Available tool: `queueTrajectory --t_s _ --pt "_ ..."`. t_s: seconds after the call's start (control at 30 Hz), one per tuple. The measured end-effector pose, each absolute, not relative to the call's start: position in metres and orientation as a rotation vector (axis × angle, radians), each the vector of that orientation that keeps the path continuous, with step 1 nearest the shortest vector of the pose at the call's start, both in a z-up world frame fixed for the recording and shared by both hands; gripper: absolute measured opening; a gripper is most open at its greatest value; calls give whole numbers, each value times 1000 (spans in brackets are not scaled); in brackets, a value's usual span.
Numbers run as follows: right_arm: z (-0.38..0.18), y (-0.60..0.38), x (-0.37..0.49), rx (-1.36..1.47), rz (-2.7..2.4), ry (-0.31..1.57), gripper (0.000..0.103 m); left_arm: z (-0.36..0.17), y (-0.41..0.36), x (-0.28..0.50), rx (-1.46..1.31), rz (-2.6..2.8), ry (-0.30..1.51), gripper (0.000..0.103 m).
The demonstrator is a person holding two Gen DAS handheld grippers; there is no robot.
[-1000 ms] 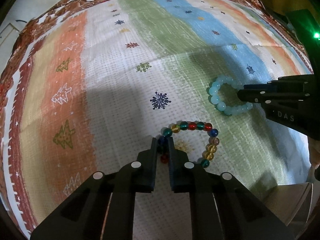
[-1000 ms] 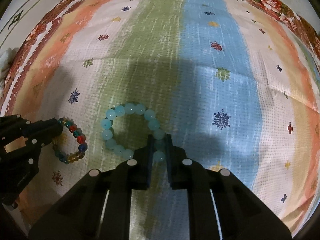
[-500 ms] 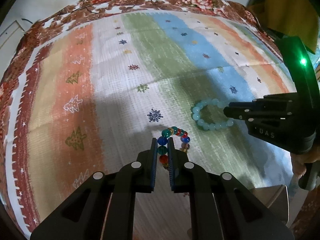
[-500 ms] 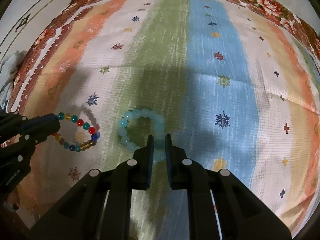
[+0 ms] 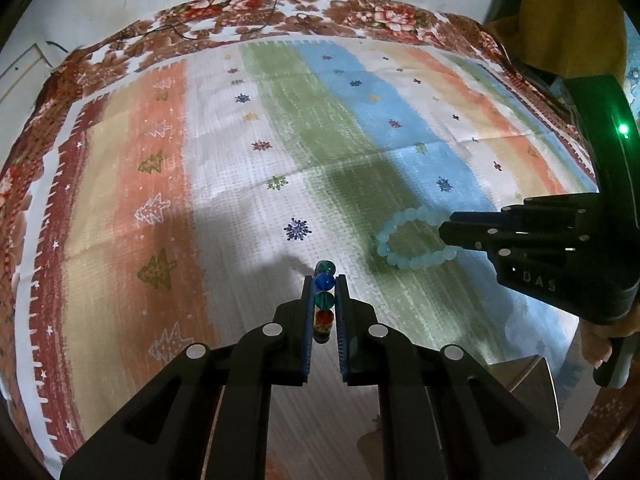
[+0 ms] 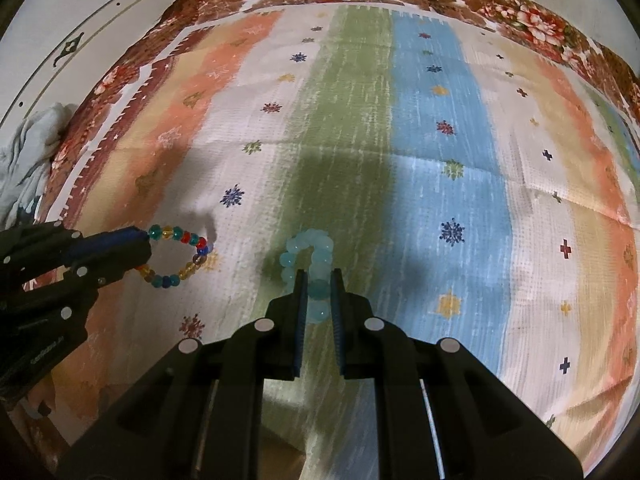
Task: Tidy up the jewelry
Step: 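Grasp the multicolour bead bracelet with the left tool while the right tool grasps the light-blue bracelet, then carry both bracelets into the tin box and open both tools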
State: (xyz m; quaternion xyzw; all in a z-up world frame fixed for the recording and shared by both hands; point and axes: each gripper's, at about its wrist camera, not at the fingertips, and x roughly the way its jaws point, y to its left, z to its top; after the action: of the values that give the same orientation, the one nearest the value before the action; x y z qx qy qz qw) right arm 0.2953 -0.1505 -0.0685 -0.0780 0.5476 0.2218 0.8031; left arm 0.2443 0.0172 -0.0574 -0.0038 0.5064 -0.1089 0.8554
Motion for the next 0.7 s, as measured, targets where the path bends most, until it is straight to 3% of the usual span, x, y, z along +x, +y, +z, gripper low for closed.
queueTrajectory --t_s 0.7 --pt "-37 -156 263 -193 467 1088 13 -46 19 222 -44 -212 1046 9"
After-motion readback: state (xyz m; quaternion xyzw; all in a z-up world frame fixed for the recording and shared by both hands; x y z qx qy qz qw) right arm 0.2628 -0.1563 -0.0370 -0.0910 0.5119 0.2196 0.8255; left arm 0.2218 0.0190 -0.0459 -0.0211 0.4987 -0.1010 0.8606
